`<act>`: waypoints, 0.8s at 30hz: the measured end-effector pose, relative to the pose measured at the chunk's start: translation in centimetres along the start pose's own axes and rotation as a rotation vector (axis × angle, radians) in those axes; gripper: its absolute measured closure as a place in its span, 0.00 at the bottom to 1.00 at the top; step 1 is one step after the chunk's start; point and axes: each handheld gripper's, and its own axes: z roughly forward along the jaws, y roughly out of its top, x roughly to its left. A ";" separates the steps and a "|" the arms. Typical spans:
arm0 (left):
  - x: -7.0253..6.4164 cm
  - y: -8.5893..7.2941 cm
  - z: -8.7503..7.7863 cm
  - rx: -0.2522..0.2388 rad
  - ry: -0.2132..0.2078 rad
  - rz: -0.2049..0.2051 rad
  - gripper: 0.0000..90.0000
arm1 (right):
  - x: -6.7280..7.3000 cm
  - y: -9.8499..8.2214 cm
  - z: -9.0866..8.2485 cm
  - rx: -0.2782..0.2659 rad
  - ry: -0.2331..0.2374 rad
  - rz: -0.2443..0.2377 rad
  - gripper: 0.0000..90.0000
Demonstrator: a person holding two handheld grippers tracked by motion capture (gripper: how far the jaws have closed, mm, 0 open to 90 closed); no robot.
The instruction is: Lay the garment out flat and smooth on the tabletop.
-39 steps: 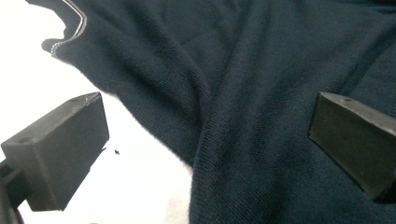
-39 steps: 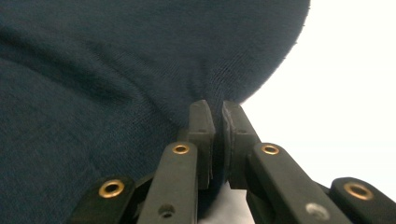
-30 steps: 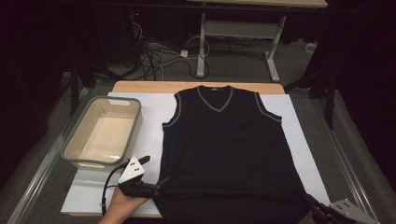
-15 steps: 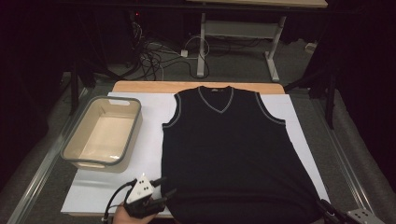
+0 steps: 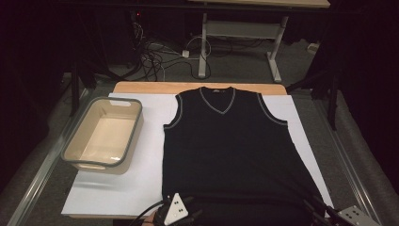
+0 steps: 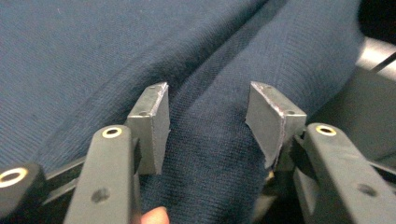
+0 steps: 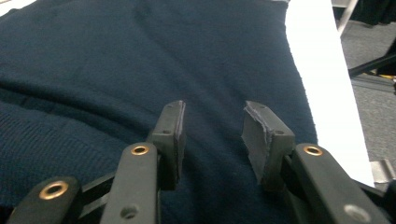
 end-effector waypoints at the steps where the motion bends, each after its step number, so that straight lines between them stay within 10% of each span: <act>1: 0.1 0.1 0.0 0.005 -0.014 -0.013 0.63 | 0.1 0.0 0.1 0.002 0.003 -0.003 0.67; 7: 0.1 -0.2 0.2 -0.017 -0.047 0.058 0.96 | 0.4 0.1 0.4 0.005 0.012 -0.004 0.67; 10: 1.1 -0.6 -0.5 -0.021 -0.141 -0.059 0.96 | 0.5 0.2 0.6 0.005 0.016 -0.007 0.67; 15: -0.7 -2.1 -3.3 -0.010 -0.188 -0.046 0.96 | 0.3 0.6 1.0 -0.002 0.019 -0.009 0.67; 20: -0.2 -2.7 -4.2 -0.050 -0.180 -0.097 0.94 | -0.3 1.0 2.0 0.008 0.005 -0.016 0.64; 24: 1.6 -2.4 -5.1 -0.107 -0.129 -0.147 0.62 | -1.8 1.2 3.0 0.030 -0.033 0.008 0.53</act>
